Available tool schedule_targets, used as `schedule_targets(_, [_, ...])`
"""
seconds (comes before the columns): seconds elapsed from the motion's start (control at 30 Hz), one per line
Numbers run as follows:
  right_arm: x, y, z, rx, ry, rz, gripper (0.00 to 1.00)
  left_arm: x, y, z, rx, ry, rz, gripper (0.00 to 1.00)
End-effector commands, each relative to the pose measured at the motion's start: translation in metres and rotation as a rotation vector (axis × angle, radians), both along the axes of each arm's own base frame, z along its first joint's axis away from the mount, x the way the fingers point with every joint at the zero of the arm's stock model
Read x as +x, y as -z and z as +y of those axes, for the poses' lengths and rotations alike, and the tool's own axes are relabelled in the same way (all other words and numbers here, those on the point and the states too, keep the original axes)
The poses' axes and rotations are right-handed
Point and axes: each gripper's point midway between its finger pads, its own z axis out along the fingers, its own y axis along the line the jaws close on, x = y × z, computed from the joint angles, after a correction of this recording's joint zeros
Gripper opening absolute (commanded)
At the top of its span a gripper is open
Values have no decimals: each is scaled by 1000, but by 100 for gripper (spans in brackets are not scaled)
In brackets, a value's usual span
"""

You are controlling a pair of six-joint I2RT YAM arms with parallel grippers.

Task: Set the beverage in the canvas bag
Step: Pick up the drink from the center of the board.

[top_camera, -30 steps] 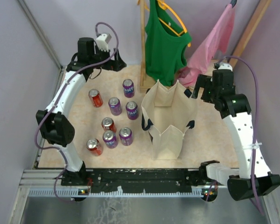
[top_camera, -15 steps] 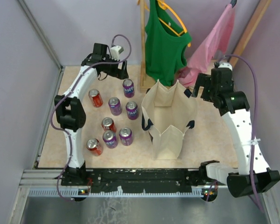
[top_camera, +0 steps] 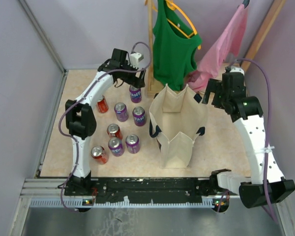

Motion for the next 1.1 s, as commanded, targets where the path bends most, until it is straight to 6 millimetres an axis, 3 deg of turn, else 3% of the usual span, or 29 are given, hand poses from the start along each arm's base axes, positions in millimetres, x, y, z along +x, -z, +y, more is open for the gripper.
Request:
schedule_targets(0.0, [-5,-19,-1,10,10,-65,99,12,18,1,82,-16,-39,100])
schedule_targets(0.37, [-14,-12,-2,25,25,-58,99,15,45,3,212,-44,-52,99])
schedule_targets(0.63, [-17,-7,-3,27,30,-49,99,-3,59,8,245,-27,14,95])
schedule_targets(0.77, [-17,-5,-2,34,31,-51,99,-9,66,10,258,-26,34,90])
schedule_targets(1.07, [-16,-1,-1,38,27,-44,99,3,65,7,253,-42,4,76])
